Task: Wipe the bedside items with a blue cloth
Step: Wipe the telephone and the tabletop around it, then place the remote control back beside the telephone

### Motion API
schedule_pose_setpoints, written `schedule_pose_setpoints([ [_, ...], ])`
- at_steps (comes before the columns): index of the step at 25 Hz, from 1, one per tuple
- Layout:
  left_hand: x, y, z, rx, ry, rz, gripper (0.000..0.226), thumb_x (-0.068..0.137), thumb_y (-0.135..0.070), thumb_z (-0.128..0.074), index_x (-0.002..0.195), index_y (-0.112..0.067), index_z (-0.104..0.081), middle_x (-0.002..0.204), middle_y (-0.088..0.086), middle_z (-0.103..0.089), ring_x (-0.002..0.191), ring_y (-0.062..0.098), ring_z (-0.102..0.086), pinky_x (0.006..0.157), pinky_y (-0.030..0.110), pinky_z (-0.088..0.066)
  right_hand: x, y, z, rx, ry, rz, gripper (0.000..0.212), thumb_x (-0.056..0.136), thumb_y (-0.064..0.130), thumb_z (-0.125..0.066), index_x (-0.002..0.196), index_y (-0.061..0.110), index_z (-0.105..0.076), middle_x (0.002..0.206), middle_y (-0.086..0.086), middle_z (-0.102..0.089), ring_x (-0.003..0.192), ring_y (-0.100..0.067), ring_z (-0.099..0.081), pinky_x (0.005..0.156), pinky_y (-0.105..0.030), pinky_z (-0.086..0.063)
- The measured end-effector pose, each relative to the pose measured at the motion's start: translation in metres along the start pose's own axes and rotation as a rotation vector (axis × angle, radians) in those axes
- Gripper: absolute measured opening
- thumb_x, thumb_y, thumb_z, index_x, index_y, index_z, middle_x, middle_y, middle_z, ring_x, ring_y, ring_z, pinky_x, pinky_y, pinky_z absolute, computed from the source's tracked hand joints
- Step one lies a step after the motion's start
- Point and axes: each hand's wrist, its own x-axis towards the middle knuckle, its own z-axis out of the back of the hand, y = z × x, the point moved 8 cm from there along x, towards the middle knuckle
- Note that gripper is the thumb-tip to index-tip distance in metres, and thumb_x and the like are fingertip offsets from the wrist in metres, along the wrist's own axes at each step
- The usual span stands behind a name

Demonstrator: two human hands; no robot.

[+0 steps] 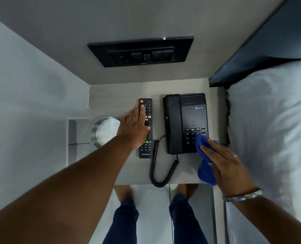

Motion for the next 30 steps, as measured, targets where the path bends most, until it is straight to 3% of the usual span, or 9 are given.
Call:
schedule_pose_setpoints([
  [9, -0.015, -0.009, 0.022, 0.06, 0.027, 0.04, 0.081, 0.102, -0.05, -0.036, 0.156, -0.008, 0.008, 0.166, 0.021, 0.006, 0.153, 0.033, 0.002, 0.124, 0.049, -0.006, 0.002, 0.012, 0.021, 0.006, -0.026, 0.016, 0.053, 0.082, 0.004, -0.064, 0.132, 0.019, -0.051, 0.141, -0.015, -0.044, 0.115, -0.037, -0.052, 0.087, -0.044, -0.052],
  [11, -0.03, -0.038, 0.073, -0.068, -0.17, -0.006, 0.076, 0.098, -0.055, -0.042, 0.154, -0.009, -0.021, 0.16, 0.021, -0.026, 0.147, 0.035, -0.026, 0.119, 0.051, -0.027, -0.005, 0.021, 0.044, 0.107, -0.121, 0.059, 0.052, 0.076, 0.001, -0.069, 0.124, 0.016, -0.055, 0.128, -0.016, -0.05, 0.104, -0.033, -0.057, 0.082, -0.032, -0.051],
  [13, -0.056, -0.083, 0.124, -0.372, -0.278, -0.088, 0.057, 0.089, -0.063, -0.045, 0.121, -0.018, -0.062, 0.12, 0.007, -0.069, 0.111, 0.026, -0.064, 0.093, 0.043, -0.053, -0.023, 0.027, 0.083, 0.241, -0.272, 0.056, 0.056, 0.067, -0.004, -0.074, 0.113, 0.016, -0.05, 0.113, -0.014, -0.053, 0.096, -0.022, -0.056, 0.081, -0.014, -0.043],
  [15, -0.086, -0.143, 0.147, -0.762, 0.035, -0.092, 0.063, 0.075, -0.076, -0.046, 0.09, -0.021, -0.071, 0.082, -0.002, -0.076, 0.077, 0.019, -0.071, 0.07, 0.034, -0.059, -0.05, 0.027, 0.134, 0.32, -0.469, -0.017, 0.059, 0.062, -0.004, -0.078, 0.105, 0.016, -0.043, 0.103, -0.013, -0.05, 0.085, -0.018, -0.053, 0.072, -0.012, -0.042],
  [18, -0.131, -0.238, 0.162, -0.901, 0.528, -0.064, 0.059, 0.076, -0.073, -0.06, 0.094, -0.019, -0.072, 0.081, -0.004, -0.078, 0.073, 0.015, -0.072, 0.067, 0.027, -0.057, -0.095, 0.024, 0.208, 0.374, -0.691, -0.067, 0.058, 0.06, 0.003, -0.079, 0.1, 0.017, -0.04, 0.099, -0.007, -0.044, 0.079, -0.016, -0.049, 0.066, -0.024, -0.045],
  [22, -0.143, -0.356, 0.211, -1.072, 0.569, -0.28, 0.013, 0.094, -0.018, -0.064, 0.103, -0.011, -0.069, 0.1, 0.011, -0.076, 0.087, 0.021, -0.072, 0.081, 0.033, -0.058, -0.161, -0.015, 0.276, 0.458, -0.911, -0.143, 0.073, 0.058, 0.016, -0.084, 0.116, 0.017, -0.039, 0.118, -0.009, -0.041, 0.104, -0.026, -0.051, 0.082, -0.031, -0.051],
  [24, -0.16, -0.421, 0.235, -1.041, 0.622, -0.459, 0.02, 0.091, -0.017, -0.062, 0.108, -0.007, -0.068, 0.103, 0.011, -0.074, 0.092, 0.021, -0.069, 0.084, 0.035, -0.056, -0.199, -0.061, 0.29, 0.594, -0.92, -0.343, 0.113, 0.053, 0.031, -0.088, 0.141, 0.022, -0.018, 0.147, -0.008, -0.025, 0.133, -0.026, -0.035, 0.101, -0.033, -0.042],
  [26, -0.176, -0.477, 0.247, -0.933, 0.674, -0.618, 0.023, 0.083, -0.024, -0.06, 0.103, -0.014, -0.068, 0.096, 0.002, -0.072, 0.088, 0.016, -0.065, 0.082, 0.036, -0.052, -0.225, -0.105, 0.292, 0.835, -0.773, -0.457, 0.139, 0.049, 0.039, -0.089, 0.147, 0.03, 0.009, 0.158, -0.004, -0.012, 0.144, -0.014, -0.016, 0.113, -0.04, -0.026],
  [30, -0.188, -0.542, 0.238, -0.887, 0.869, -0.699, 0.021, 0.091, -0.03, -0.057, 0.11, -0.03, -0.066, 0.101, -0.006, -0.072, 0.091, 0.015, -0.067, 0.076, 0.033, -0.054, -0.237, -0.157, 0.3, 1.47, -0.646, -0.273, 0.098, 0.059, 0.029, -0.083, 0.141, 0.014, -0.032, 0.137, -0.005, -0.054, 0.129, -0.029, -0.046, 0.099, -0.042, -0.046],
])
